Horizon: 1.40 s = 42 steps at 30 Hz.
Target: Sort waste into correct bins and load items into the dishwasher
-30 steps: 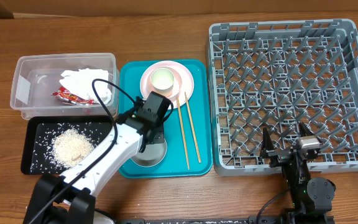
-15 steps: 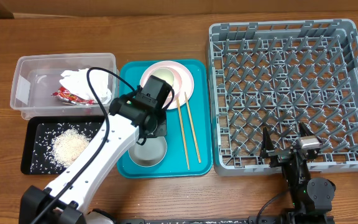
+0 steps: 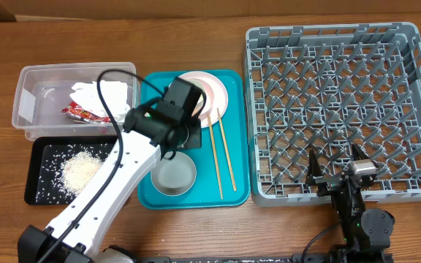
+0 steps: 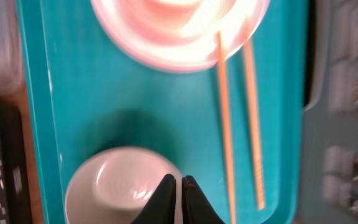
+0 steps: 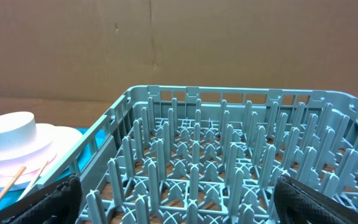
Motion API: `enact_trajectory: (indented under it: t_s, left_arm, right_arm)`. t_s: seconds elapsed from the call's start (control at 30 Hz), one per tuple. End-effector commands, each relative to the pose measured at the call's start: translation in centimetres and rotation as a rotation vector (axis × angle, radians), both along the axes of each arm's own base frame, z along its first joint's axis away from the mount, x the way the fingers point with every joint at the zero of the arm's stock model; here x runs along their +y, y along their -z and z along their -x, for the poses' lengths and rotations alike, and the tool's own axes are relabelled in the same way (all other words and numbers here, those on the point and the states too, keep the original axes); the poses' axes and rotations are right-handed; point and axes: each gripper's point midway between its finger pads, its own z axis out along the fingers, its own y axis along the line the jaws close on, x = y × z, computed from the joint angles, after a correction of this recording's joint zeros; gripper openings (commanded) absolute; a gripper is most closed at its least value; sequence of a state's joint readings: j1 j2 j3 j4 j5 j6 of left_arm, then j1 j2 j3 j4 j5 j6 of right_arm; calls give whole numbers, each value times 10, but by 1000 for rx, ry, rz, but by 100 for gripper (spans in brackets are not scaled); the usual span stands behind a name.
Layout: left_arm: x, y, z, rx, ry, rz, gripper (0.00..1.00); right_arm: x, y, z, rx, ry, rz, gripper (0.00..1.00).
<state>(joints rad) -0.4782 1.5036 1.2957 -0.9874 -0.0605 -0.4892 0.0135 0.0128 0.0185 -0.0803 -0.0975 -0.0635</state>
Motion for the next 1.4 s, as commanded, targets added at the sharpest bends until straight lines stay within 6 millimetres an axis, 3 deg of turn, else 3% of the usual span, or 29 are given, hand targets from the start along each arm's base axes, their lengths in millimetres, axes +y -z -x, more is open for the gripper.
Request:
enact_trajectory:
  t_s: [0.0, 0.2, 0.33, 0.43, 0.63, 0.8, 0.97, 1.13, 1.37]
  left_arm:
    - [-2, -40, -19, -125, 21, -9, 10]
    - [-5, -83, -37, -238, 7, 19, 12]
    - [4, -97, -50, -279, -50, 47, 23]
    - [14, -101, -59, -296, -96, 70, 31]
    - [22, -109, -68, -279, -107, 204, 31]
    - [30, -97, -63, -212, -124, 209, 31]
    - [25, -88, -68, -190, -116, 219, 30]
    - [22, -76, -75, -170, -116, 216, 31]
    - [23, -53, -85, -122, -127, 194, 31]
  right_arm:
    - [0, 2, 0, -4, 1, 4, 100]
    - [0, 2, 0, -4, 1, 4, 100]
    - [0, 2, 0, -4, 1, 4, 100]
    - [0, 2, 0, -4, 1, 4, 100]
    - [0, 2, 0, -4, 1, 4, 100]
    - [0, 1, 0, -7, 0, 4, 100]
    - [4, 0, 1, -6, -25, -44, 100]
    - [13, -25, 6, -26, -78, -230, 100]
    - [12, -102, 16, -43, -79, -246, 100]
